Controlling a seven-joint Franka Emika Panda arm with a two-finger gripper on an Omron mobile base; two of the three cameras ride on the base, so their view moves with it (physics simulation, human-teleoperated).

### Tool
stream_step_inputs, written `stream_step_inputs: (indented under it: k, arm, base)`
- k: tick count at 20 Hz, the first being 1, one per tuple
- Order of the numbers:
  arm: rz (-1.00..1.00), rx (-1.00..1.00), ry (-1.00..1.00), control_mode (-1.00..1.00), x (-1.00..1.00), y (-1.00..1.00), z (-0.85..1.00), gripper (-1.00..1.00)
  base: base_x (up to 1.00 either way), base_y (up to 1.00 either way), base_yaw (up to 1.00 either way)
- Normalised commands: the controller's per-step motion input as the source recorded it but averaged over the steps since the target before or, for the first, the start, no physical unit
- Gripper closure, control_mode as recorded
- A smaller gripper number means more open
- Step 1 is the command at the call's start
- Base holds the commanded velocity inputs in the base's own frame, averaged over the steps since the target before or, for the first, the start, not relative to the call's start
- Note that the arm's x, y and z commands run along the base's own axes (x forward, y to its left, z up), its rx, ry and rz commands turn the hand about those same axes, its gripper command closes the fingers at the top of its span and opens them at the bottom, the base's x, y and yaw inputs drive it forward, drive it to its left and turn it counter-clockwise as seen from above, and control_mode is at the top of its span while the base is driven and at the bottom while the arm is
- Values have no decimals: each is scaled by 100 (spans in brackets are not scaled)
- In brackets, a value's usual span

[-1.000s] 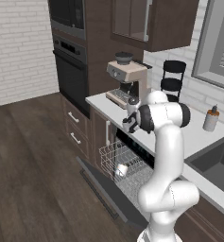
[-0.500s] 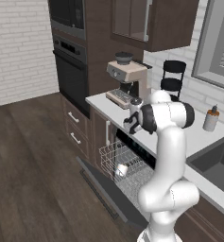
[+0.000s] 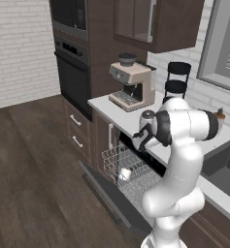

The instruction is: Pick up the cup and bowl from the counter, place them in the dishwasher, and close the dishwasher door.

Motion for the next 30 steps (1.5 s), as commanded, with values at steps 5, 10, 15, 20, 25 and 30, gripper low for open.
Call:
stream_step_inputs:
  k: [5, 10, 15, 20, 25, 30]
  arm:
    - [0, 3, 0, -100, -100, 62, 0, 100]
    - [0, 0, 0, -100, -100, 91, 0, 100]
    - [-6, 0, 0, -100, -57, 47, -31, 100]
    - [-12, 0, 0, -100, 3, 1, -66, 100]
    - [-13, 0, 0, -100, 7, 0, -72, 100]
    - [-11, 0, 1, -100, 31, -6, -68, 100]
  base:
    - [0, 0, 0]
    - [0, 0, 0]
    - [0, 0, 0]
    - [0, 0, 0]
    - [0, 0, 0]
    - [0, 0, 0]
